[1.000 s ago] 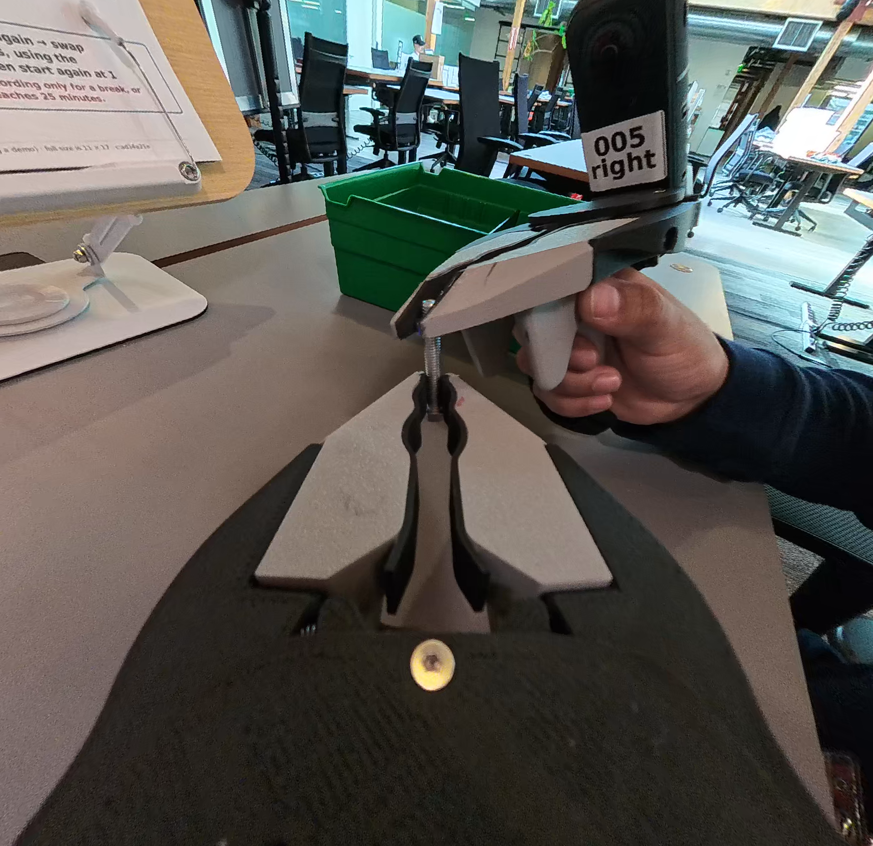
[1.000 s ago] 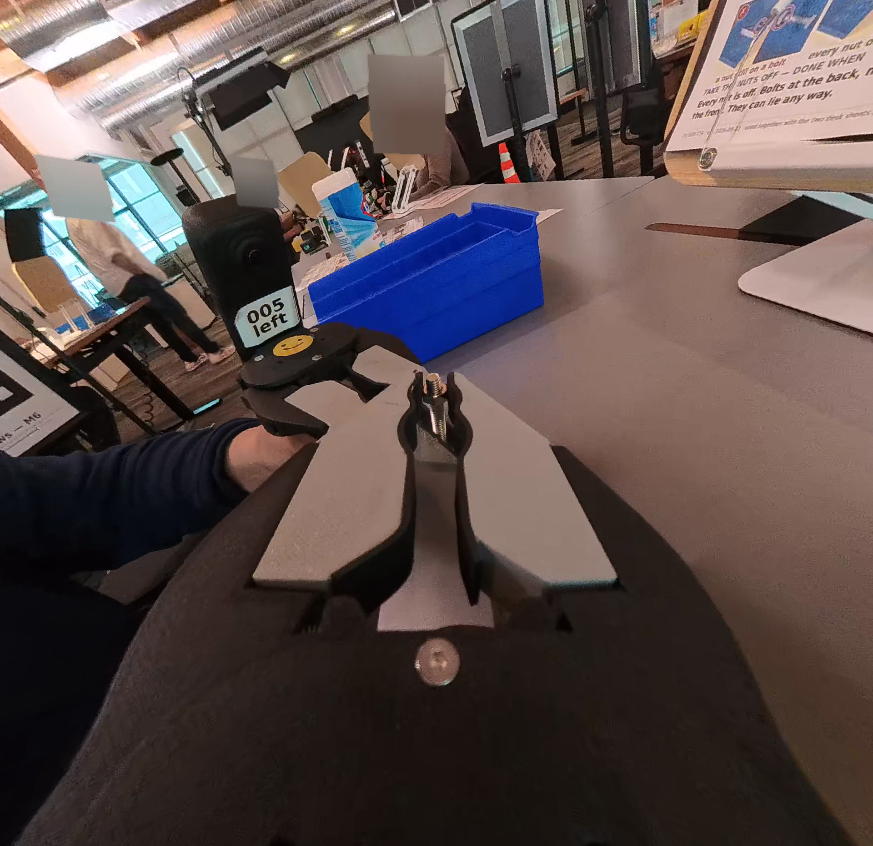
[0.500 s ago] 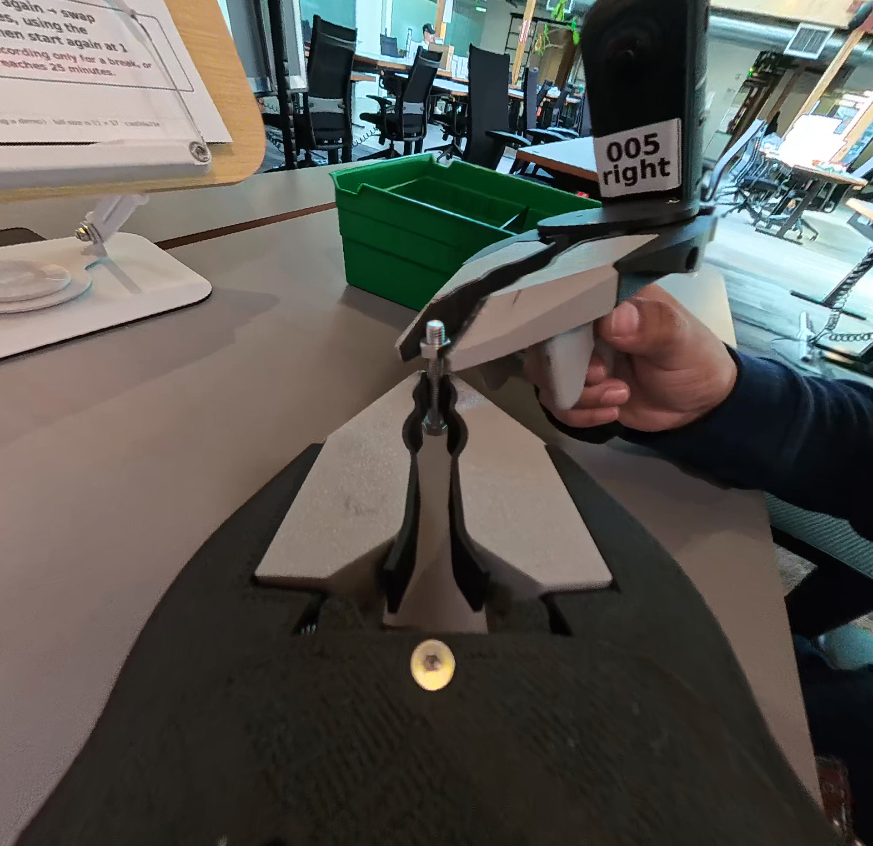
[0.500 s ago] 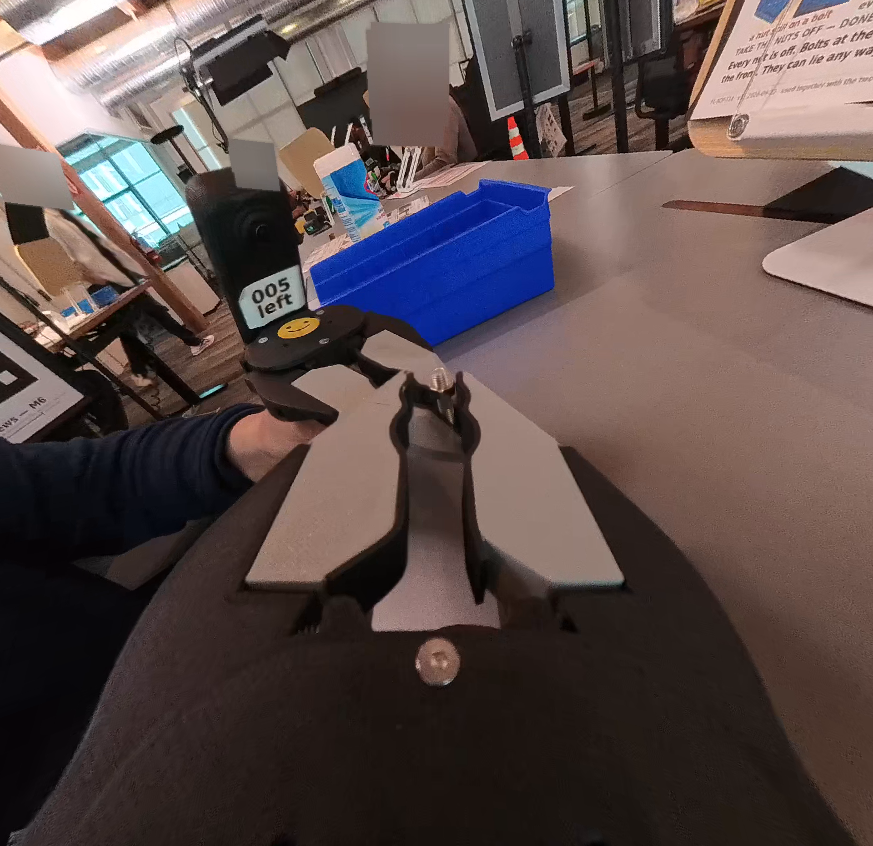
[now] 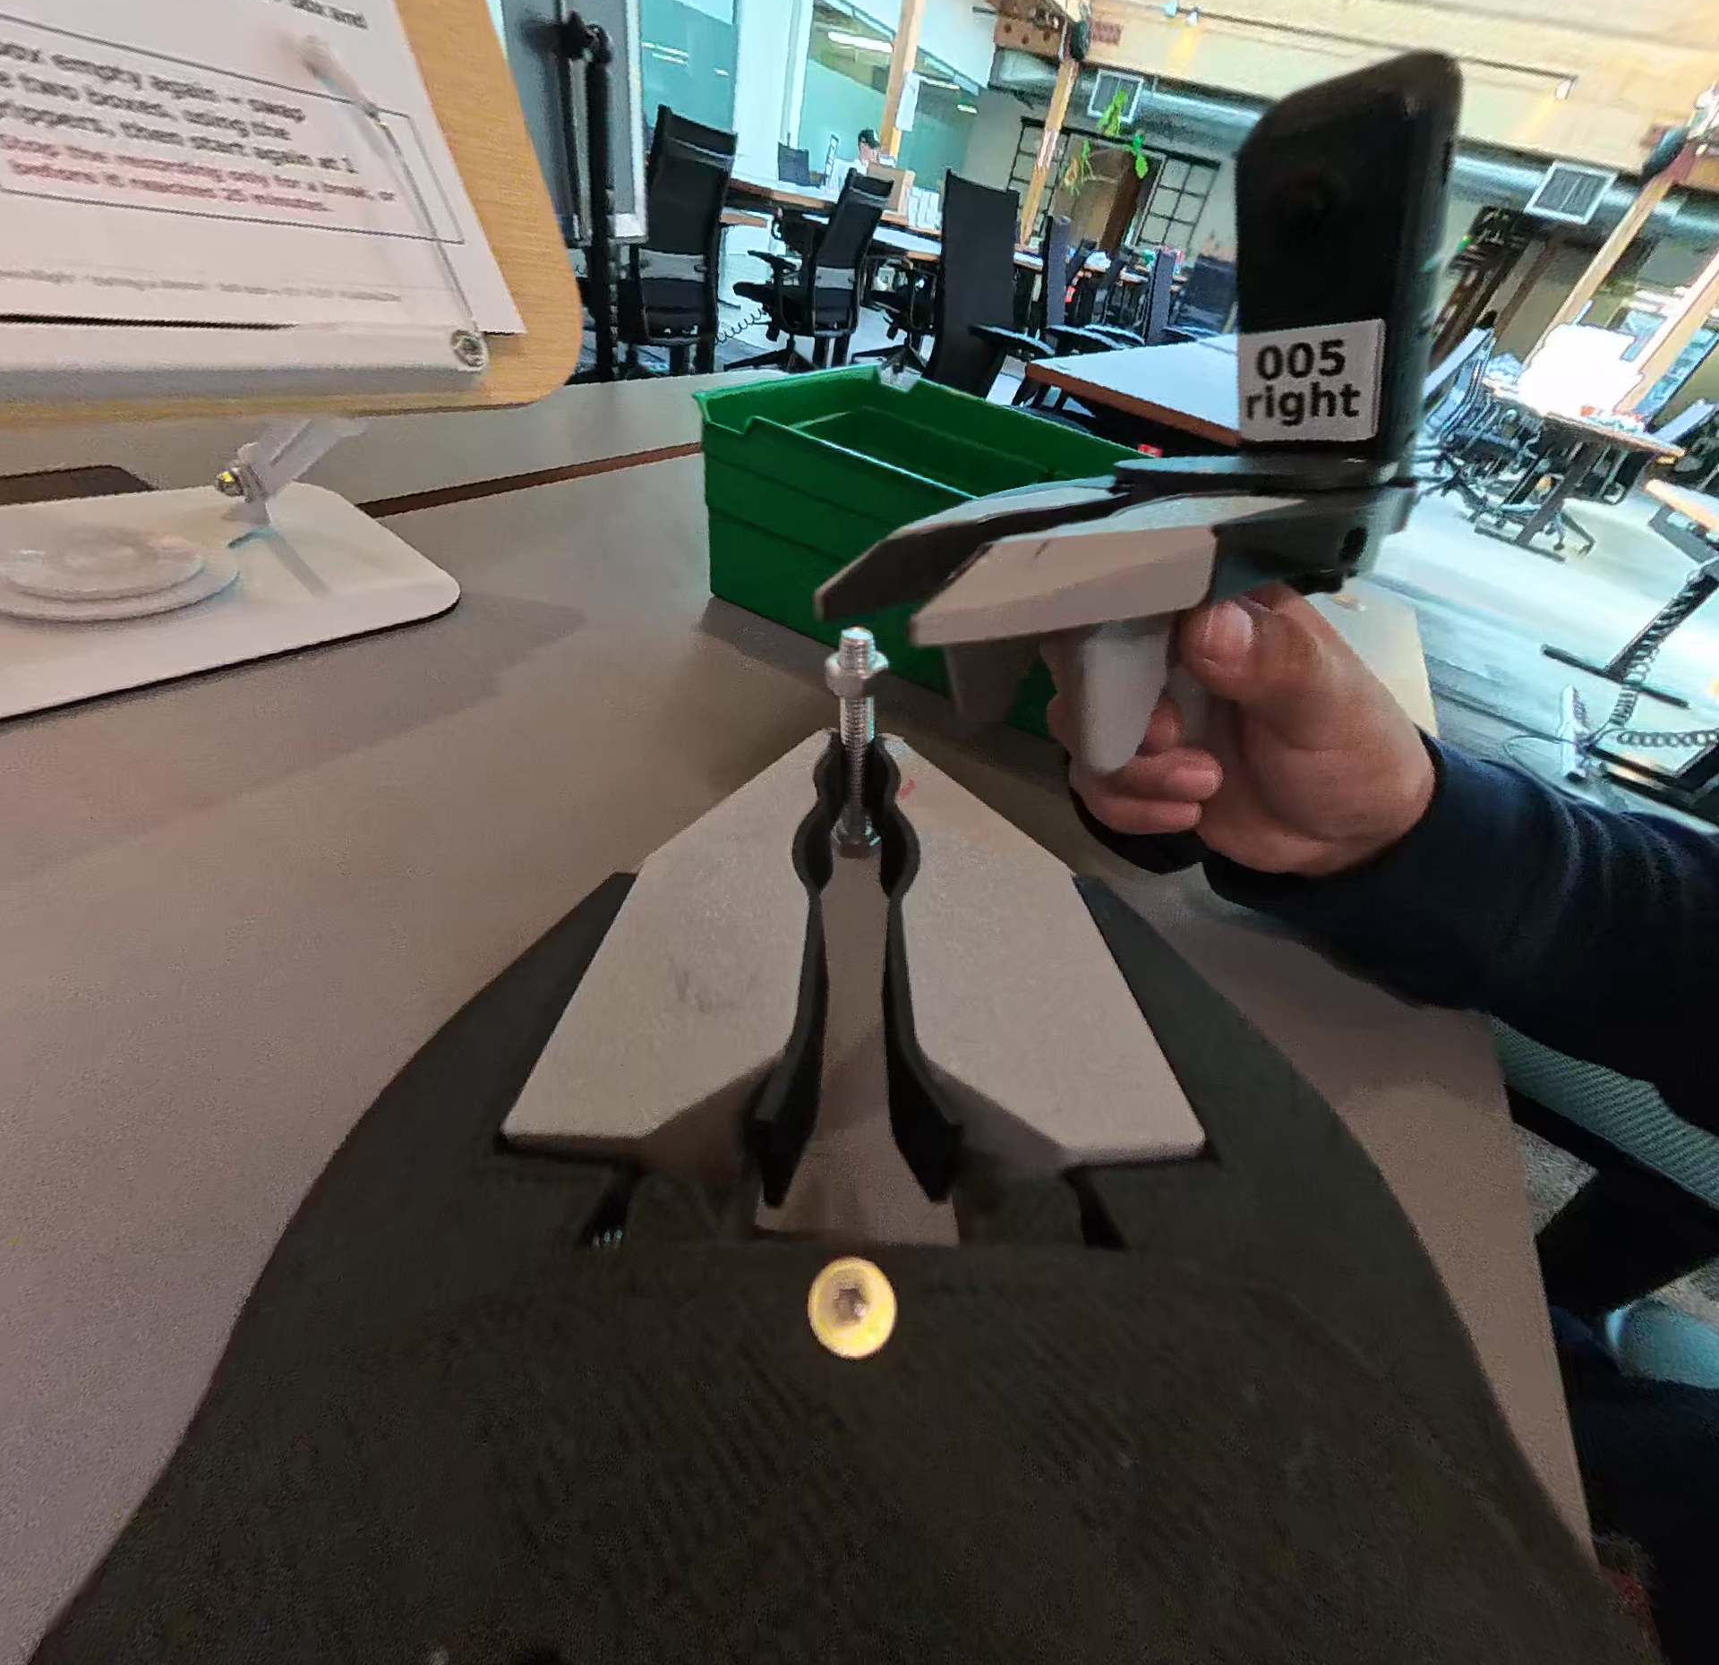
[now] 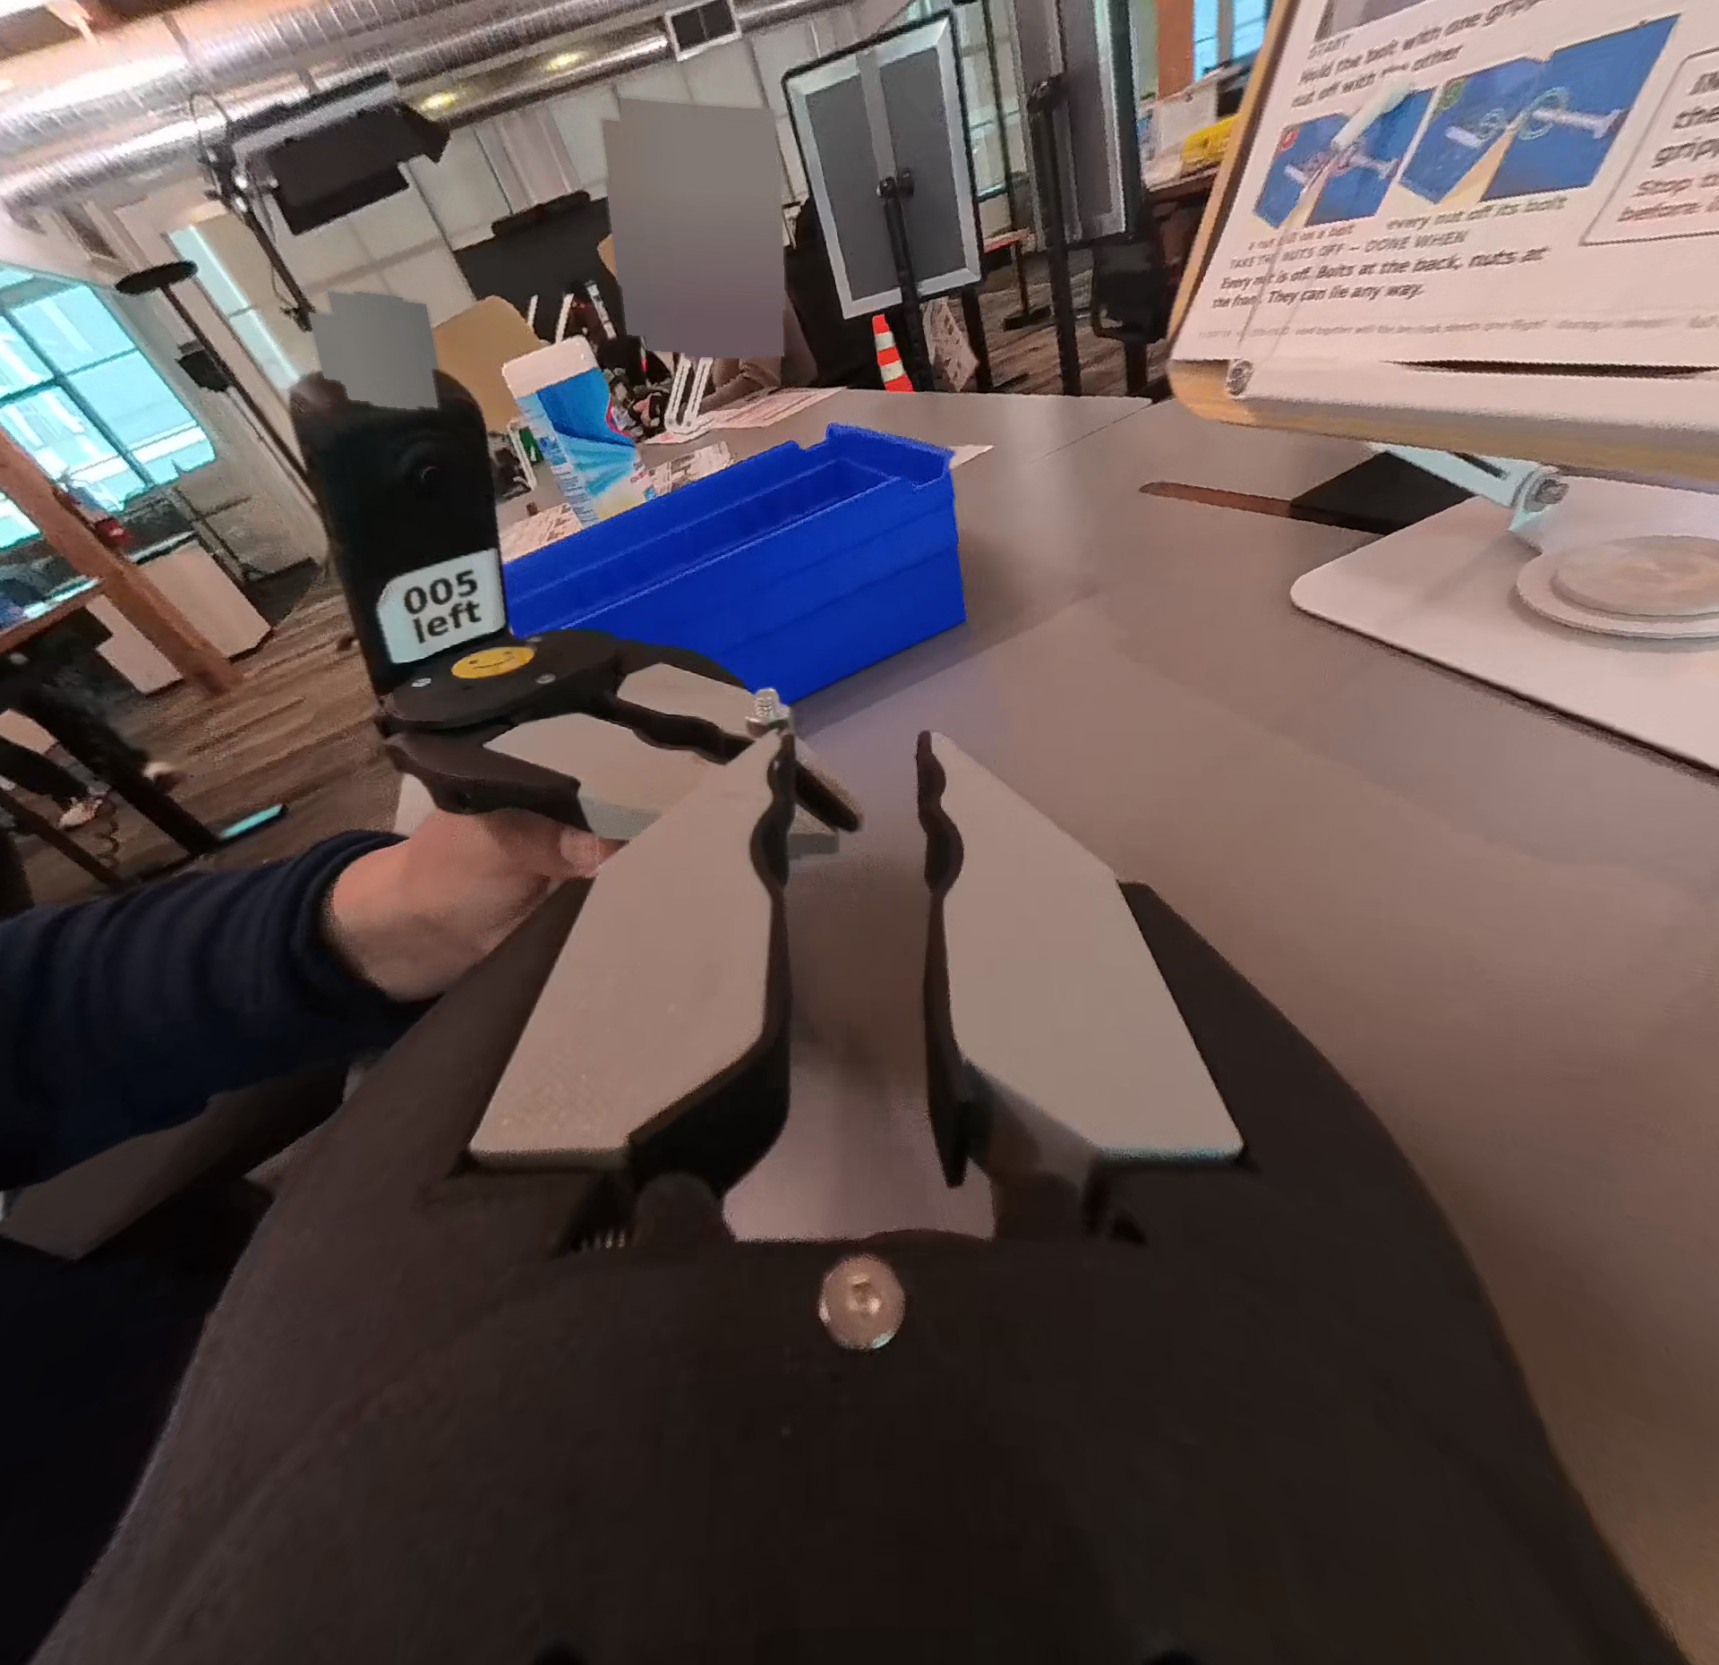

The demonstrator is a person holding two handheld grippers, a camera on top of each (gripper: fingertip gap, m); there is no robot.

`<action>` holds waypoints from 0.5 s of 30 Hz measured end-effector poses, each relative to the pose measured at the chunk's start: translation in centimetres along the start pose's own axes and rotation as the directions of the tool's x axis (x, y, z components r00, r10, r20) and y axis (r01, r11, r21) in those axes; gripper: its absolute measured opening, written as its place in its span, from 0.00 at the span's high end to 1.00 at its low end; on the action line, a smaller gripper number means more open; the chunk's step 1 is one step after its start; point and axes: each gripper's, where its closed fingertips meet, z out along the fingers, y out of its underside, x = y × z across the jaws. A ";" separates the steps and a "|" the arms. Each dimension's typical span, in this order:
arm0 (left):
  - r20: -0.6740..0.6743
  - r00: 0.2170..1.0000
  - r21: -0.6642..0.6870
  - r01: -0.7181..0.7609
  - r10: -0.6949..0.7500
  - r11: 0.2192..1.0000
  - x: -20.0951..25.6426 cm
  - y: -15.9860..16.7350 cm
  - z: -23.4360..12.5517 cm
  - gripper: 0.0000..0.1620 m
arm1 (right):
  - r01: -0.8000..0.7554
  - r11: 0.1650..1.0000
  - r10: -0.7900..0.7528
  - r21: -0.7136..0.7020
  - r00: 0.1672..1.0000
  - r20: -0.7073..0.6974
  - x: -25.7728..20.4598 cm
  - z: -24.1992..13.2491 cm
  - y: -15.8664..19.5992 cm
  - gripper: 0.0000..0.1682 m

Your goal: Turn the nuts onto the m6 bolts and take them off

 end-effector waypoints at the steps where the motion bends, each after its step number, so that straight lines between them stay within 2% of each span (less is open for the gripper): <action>1: 0.008 1.000 -0.001 0.004 -0.004 1.000 -0.3 0.0 -0.1 0.98 | -0.009 1.000 0.009 0.015 1.000 0.017 -0.1 -0.2 -0.2 0.85; 4: -0.003 1.000 -0.009 -0.015 0.015 1.000 0.2 0.1 0.1 0.98 | 0.006 1.000 -0.008 0.018 0.997 0.077 -1.6 0.3 -0.2 0.82; 8: -0.028 0.998 -0.022 -0.063 0.062 0.998 1.6 0.4 0.6 0.98 | 0.093 0.994 -0.092 -0.051 0.996 0.011 -1.4 1.2 0.9 0.84; 9: -0.015 0.998 -0.024 -0.067 0.066 0.997 1.4 0.4 0.6 0.98 | 0.092 0.994 -0.092 -0.054 0.996 -0.006 -1.0 1.0 0.9 0.81; 11: 0.000 0.999 -0.016 -0.040 0.040 0.999 0.6 0.2 0.4 0.98 | 0.055 0.998 -0.055 -0.031 0.998 -0.008 -0.3 0.3 0.5 0.80; 12: -0.001 1.000 -0.019 -0.028 0.028 0.999 0.3 0.3 0.2 0.98 | 0.036 0.999 -0.036 -0.003 0.999 -0.012 0.0 -0.1 0.0 0.87; 15: 0.000 0.999 -0.017 -0.035 0.035 0.999 0.2 0.3 0.1 0.98 | 0.028 0.999 -0.029 0.025 0.998 0.051 -0.9 -0.3 -0.6 0.85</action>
